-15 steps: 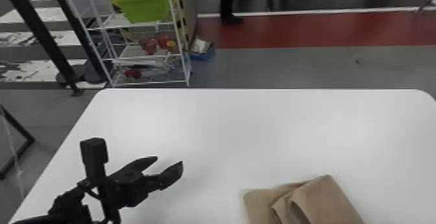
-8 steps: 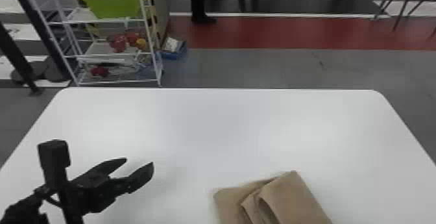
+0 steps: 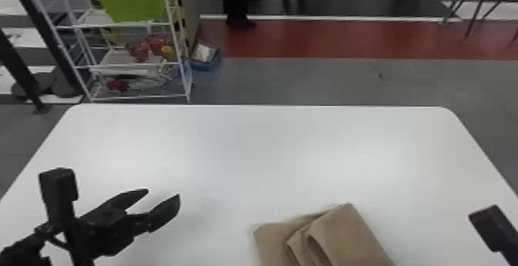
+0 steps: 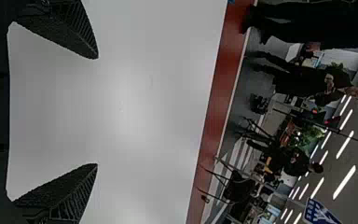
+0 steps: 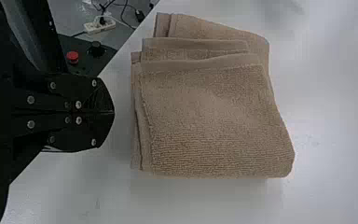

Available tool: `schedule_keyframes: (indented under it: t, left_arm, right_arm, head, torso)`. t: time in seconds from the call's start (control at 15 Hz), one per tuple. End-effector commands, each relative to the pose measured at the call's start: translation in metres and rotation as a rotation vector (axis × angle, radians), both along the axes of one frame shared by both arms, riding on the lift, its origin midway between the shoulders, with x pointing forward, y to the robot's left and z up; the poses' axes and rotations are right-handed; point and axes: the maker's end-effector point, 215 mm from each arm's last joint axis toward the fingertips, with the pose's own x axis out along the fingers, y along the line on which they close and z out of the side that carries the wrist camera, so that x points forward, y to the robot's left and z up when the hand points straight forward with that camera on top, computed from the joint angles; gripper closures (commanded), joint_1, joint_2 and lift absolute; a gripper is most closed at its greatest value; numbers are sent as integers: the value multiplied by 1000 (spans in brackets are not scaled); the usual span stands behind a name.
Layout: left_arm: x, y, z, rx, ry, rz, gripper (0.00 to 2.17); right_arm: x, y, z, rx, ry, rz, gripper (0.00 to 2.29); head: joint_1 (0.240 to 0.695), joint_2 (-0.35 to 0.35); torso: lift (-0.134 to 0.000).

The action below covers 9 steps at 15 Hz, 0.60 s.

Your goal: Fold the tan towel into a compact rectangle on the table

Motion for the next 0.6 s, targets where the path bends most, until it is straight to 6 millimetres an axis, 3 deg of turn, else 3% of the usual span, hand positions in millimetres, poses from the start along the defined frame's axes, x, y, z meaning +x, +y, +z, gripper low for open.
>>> schedule_keyframes:
  t: [0.0, 0.4, 0.53]
  left_arm:
    - [-1, -2, 0, -12, 0, 2, 49]
    - [-3, 0, -1, -14, 2, 4, 49]
    - [-2, 3, 1, -15, -2, 8, 49]
  right_arm:
    - [13, 3, -7, -2, 7, 6, 2128]
    - [88, 1, -21, -68, -35, -35, 2128]
    - [117, 15, -20, -53, -57, -59, 2128]
  head:
    - [695, 0]
    - [695, -2]
    - [695, 3]
  torso:
    - [-123]
    - [-123]
    - [-123]
